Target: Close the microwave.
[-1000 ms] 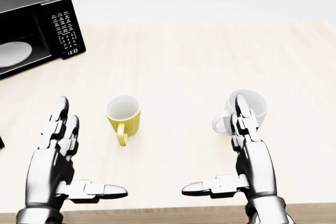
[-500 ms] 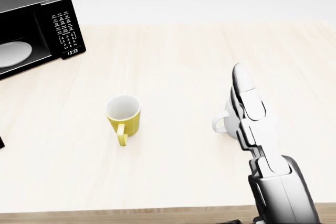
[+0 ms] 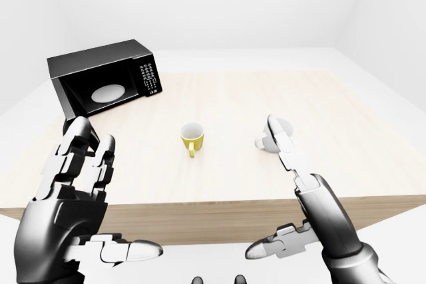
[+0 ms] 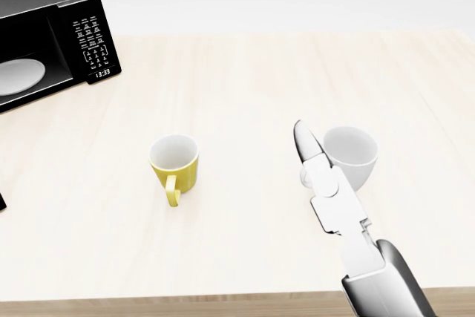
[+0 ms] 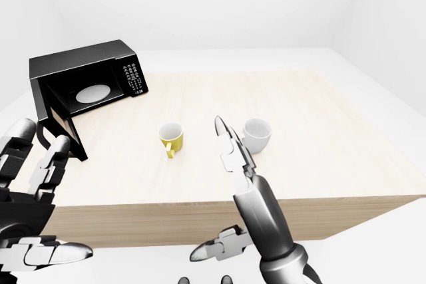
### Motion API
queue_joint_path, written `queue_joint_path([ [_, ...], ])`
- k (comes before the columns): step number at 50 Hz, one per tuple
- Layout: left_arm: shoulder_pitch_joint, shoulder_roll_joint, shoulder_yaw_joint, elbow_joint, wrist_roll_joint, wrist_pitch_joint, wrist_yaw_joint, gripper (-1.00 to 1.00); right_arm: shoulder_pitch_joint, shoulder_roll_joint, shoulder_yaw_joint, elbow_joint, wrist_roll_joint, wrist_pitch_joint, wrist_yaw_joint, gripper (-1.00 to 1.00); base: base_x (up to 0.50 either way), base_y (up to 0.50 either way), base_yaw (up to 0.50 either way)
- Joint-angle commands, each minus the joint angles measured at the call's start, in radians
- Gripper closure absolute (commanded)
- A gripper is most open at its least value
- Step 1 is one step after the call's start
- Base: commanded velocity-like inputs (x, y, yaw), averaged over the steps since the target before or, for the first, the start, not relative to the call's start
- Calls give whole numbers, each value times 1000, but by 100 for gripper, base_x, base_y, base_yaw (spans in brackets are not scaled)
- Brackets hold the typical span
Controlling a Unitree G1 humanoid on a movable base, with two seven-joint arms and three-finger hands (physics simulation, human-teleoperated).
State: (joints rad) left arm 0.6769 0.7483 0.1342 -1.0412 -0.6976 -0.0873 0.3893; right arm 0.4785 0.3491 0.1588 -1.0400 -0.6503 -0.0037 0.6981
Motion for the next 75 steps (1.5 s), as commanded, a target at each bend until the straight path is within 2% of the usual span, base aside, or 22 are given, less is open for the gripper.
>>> queue_joint_path([
  [1,14,3,15,-6,-16,0,-3,-100,12,0,20,-7,-22,2,0,-100,0,0,0],
  [4,14,2,18,-6,-3,0,-3,-100,14,0,33,-7,-39,-11,0,-100,0,0,0],
  [6,19,1,13,-6,2,0,-13,-100,16,0,35,-7,-47,-34,0,-100,0,0,0],
  [10,22,1,3,-6,-8,0,-24,-100,16,0,48,-7,-64,-34,0,-100,0,40,0],
  [17,16,-18,33,-6,-43,0,-49,-100,4,0,59,-7,-93,-34,0,-100,0,50,0],
  [28,17,-49,64,-6,-61,0,-79,-100,4,0,82,-7,-100,-13,0,-100,0,50,0],
  [33,15,-52,71,-6,-65,0,-82,-100,3,0,89,-7,-97,2,0,-100,0,50,0],
  [40,25,-51,82,-6,-72,0,-86,-100,18,0,104,-7,-81,6,0,-100,0,50,0],
  [49,21,-67,76,-6,-60,0,-96,-100,27,0,110,-7,-73,7,-9,-100,0,50,0],
  [57,22,-73,81,-6,-61,0,-101,-100,21,0,113,-7,-72,21,-19,-100,0,50,0],
  [58,-4,-90,58,-6,-44,0,-99,-100,21,0,102,-7,-54,30,-31,-100,0,50,0],
  [60,-17,-110,57,-6,-38,0,-108,-100,16,0,93,-7,-35,44,-55,-100,0,50,0],
  [75,-9,-102,61,-6,-39,0,-109,-100,18,0,117,-7,-42,54,-74,-100,0,50,0],
])
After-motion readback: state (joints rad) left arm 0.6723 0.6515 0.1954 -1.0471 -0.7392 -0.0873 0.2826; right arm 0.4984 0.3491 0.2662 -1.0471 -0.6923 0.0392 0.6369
